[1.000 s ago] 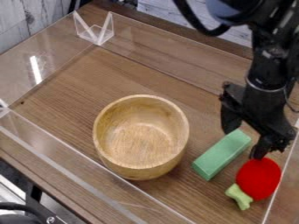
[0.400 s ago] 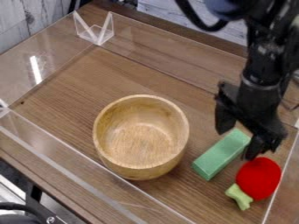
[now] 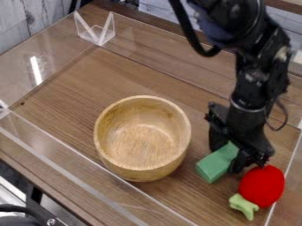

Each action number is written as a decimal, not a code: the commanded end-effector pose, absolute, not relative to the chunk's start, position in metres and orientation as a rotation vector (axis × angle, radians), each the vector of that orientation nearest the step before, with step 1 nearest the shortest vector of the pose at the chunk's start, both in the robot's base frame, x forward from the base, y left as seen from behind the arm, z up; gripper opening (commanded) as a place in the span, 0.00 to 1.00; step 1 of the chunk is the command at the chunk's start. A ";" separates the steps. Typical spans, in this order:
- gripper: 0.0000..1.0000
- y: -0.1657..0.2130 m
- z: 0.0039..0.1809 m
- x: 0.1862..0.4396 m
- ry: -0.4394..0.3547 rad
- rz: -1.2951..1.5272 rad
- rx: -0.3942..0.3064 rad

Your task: Put the green block in the brown bowl

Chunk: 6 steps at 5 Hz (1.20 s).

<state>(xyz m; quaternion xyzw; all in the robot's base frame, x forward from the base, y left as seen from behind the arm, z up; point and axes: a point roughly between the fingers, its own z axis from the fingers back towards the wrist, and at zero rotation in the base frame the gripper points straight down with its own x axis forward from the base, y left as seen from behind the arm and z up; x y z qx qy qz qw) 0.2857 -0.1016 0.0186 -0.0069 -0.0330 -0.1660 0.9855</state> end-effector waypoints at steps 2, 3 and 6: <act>0.00 -0.095 0.067 0.290 -0.149 -0.241 -0.006; 0.00 -0.088 0.112 0.284 -0.209 -0.212 0.003; 0.00 -0.013 0.131 0.259 -0.236 -0.005 0.019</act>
